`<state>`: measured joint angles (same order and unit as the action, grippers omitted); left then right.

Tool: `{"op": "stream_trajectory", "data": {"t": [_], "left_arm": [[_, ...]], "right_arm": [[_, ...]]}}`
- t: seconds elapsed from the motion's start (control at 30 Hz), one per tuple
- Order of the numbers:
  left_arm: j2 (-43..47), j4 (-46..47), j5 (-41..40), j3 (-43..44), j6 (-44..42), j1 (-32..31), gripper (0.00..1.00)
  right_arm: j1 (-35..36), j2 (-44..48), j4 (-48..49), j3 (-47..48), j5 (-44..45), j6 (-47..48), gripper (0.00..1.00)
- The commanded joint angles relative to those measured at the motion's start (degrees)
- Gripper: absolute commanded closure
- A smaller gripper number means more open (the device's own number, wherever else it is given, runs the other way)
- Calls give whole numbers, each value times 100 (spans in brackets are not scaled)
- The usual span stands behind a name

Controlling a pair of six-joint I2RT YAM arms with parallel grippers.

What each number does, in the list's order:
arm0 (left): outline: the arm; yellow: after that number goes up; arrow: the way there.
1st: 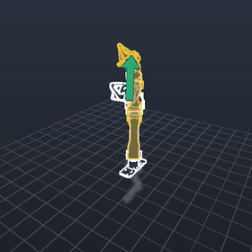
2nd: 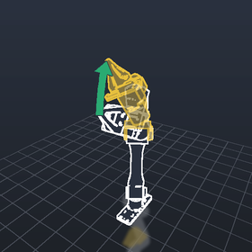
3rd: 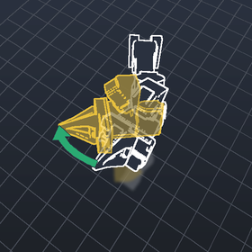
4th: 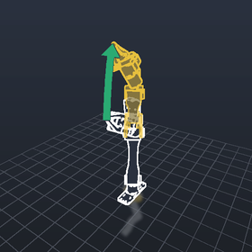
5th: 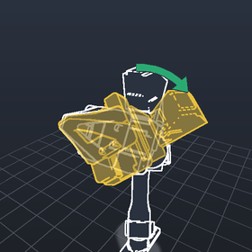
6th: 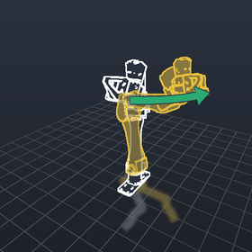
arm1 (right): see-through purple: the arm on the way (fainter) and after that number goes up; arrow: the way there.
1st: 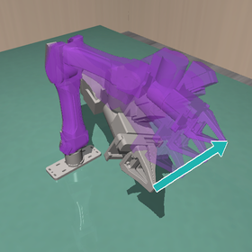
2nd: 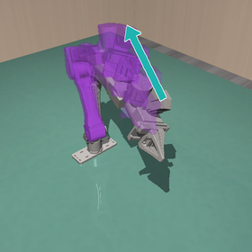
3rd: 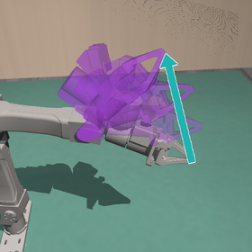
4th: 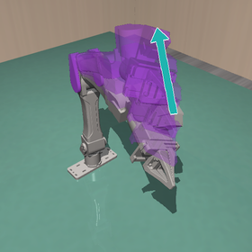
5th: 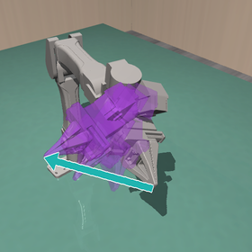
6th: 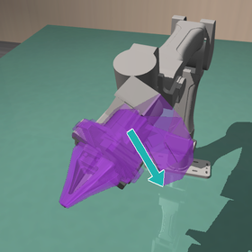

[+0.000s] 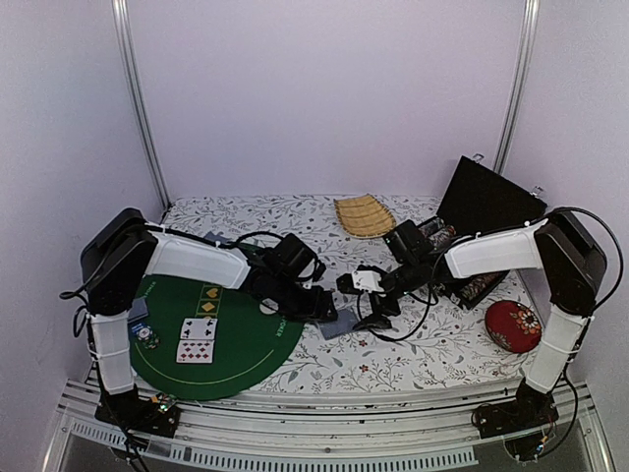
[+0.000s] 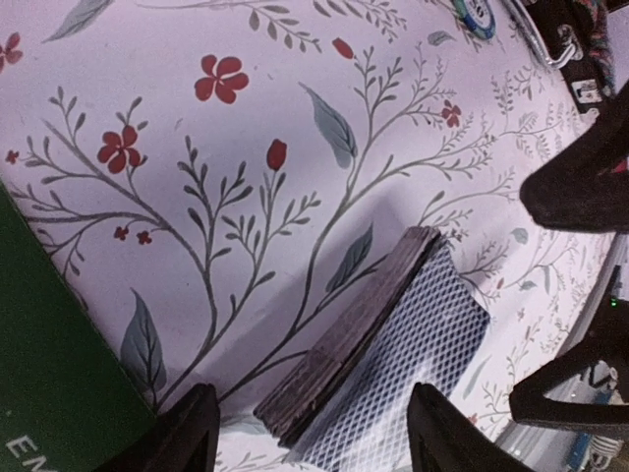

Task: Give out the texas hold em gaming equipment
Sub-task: Pick up the poker card from the face-down deck piles.

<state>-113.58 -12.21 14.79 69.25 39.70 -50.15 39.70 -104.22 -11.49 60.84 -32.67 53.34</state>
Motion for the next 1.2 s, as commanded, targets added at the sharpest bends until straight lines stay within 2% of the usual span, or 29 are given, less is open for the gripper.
{"op": "stream_trajectory", "data": {"t": [0.0, 0.1, 0.27, 0.4, 0.67, 0.77, 0.87, 1.0, 1.17], "left_arm": [[-305, -870, -656, 272, -250, -269, 32], [-389, -1178, -886, 365, -339, -276, 37], [-269, -1553, -1404, 263, -436, -293, 38], [-191, -1640, -1658, 167, -480, -303, 45], [17, -1235, -1423, -15, -507, -312, 45], [319, -1143, -1339, -134, -533, -303, 41], [464, -610, -924, -435, -496, -239, 38], [308, -193, -382, -445, -425, -167, 48], [280, 9, -151, -426, -487, -165, 69]], "right_arm": [[-6, 221, 376, -220, 132, -151, 1], [-9, 332, 480, -323, 115, -155, 1], [-7, 531, 652, -444, 140, -185, 1], [-5, 609, 741, -476, 176, -167, 1], [-4, 623, 655, -477, 266, -123, 1], [-6, 647, 631, -484, 272, -122, 1], [0, 660, 642, -483, 240, -118, 1], [-3, 688, 665, -459, 218, -122, 1], [-6, 746, 657, -497, 228, -105, 1]]}}
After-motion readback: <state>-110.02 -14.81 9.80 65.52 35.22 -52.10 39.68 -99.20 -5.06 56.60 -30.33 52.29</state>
